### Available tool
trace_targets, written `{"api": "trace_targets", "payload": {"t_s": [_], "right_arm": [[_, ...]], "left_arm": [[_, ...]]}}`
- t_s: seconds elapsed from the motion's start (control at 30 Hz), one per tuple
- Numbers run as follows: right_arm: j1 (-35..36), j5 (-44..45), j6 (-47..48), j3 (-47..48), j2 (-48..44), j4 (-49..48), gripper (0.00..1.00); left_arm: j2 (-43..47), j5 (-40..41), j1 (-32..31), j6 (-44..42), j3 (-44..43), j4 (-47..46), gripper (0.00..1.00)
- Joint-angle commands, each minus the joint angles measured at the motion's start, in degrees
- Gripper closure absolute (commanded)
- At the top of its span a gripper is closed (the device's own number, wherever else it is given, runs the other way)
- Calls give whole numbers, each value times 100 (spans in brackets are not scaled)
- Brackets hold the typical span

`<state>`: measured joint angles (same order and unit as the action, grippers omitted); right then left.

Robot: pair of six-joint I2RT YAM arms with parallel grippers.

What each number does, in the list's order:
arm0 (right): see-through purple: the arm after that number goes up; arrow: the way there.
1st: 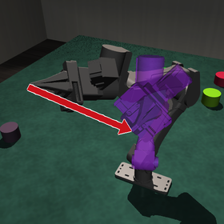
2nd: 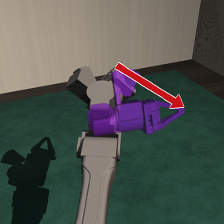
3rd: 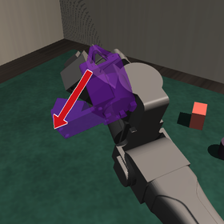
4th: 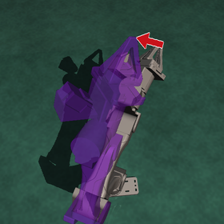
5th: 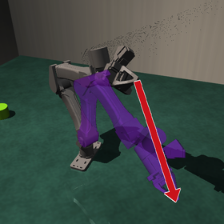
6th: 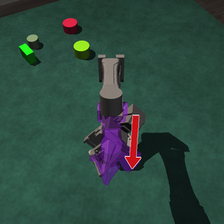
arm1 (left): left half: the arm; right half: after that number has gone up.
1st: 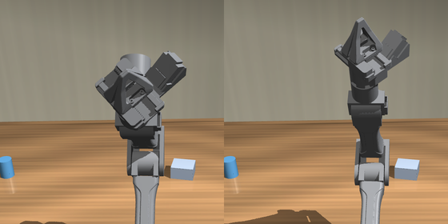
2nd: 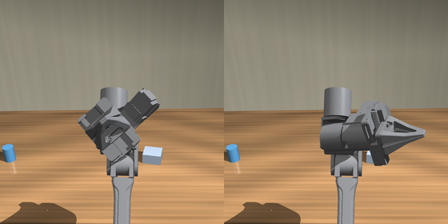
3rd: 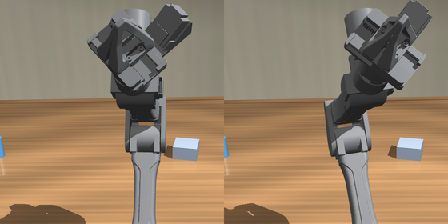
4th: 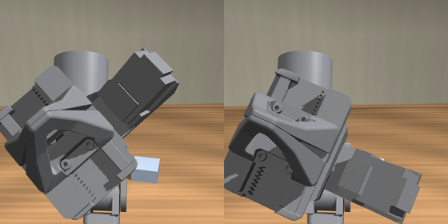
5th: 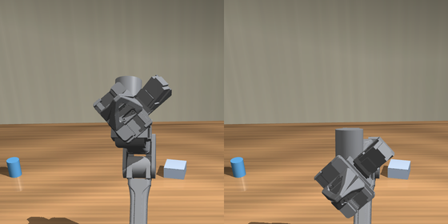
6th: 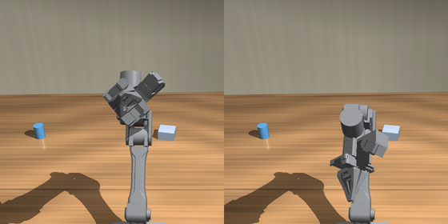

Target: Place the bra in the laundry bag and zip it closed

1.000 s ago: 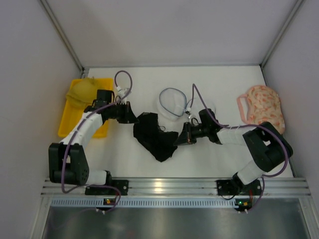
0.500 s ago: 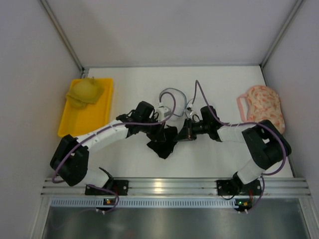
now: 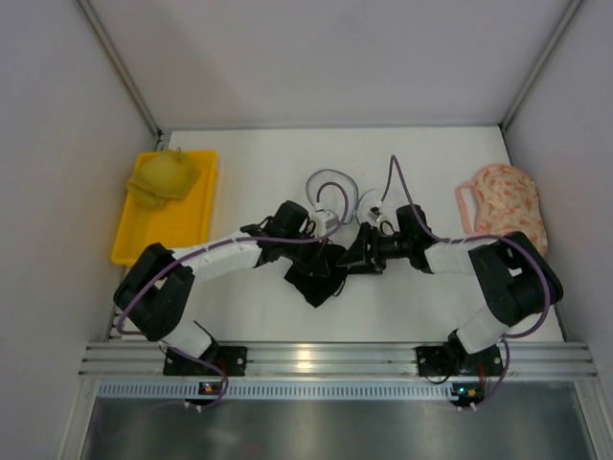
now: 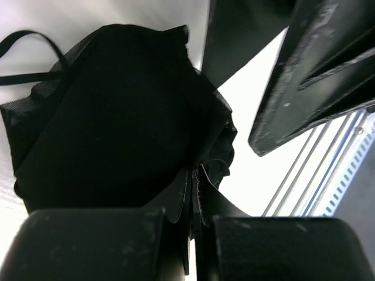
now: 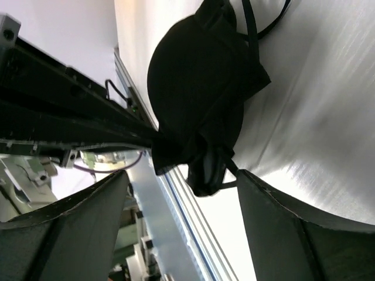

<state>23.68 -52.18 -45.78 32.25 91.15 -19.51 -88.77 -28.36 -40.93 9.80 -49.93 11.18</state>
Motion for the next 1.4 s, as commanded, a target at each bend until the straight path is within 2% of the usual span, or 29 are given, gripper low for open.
{"api": "trace_targets", "payload": {"t_s": [0.0, 0.1, 0.2, 0.33, 0.67, 0.8, 0.87, 0.9, 0.97, 1.0, 1.07, 1.1, 1.2, 1.23, 1.27, 1.3, 1.37], "right_arm": [[-57, 129, -458, 27, 112, -502, 24], [-30, 296, -519, 27, 271, -299, 22], [5, 454, -756, -96, 333, -509, 20], [119, 639, -1344, -140, 508, -922, 11], [558, 666, -1943, 211, 1369, -1792, 14], [751, 657, -1943, 238, 1493, -1951, 23], [787, 648, -1952, 255, 1519, -1987, 39], [787, 639, -1944, 264, 1519, -1995, 52], [787, 569, -1900, 360, 1502, -1917, 66], [778, 534, -1891, 387, 1476, -1908, 79], [761, 412, -1812, 492, 1327, -1855, 90], [735, 376, -1794, 528, 1256, -1811, 100], [655, 148, -1514, 598, 861, -1601, 100], [629, 17, -1408, 633, 590, -1513, 100], [568, -20, -1251, 668, 431, -1155, 100], [541, -46, -1067, 695, 282, -960, 100], [445, -160, -504, 765, -139, -338, 100]], "left_arm": [[-43, -248, -3, 232, -148, -494, 100], [-158, -328, -3, 408, -166, -564, 100], [-202, -302, 6, 426, -166, -564, 100], [-219, -381, -3, 478, -184, -555, 100], [-255, -521, -3, 584, -131, -573, 100], [-263, -416, 6, 584, -139, -520, 100], [-263, -433, 14, 584, -140, -512, 100], [-255, -434, 15, 584, -140, -503, 100], [-211, -495, 6, 567, -140, -503, 100], [-176, -530, 6, 549, -113, -503, 98], [-53, -565, -3, 488, -104, -450, 85], [17, -557, -3, 444, -122, -267, 82], [595, -391, -3, -38, -227, 259, 67], [763, -381, 23, -109, -245, 358, 55], [939, -381, 58, -180, -262, 411, 49], [1115, -346, 93, -241, -367, 472, 38], [1555, -4, 242, -242, -621, 666, 24]]}}
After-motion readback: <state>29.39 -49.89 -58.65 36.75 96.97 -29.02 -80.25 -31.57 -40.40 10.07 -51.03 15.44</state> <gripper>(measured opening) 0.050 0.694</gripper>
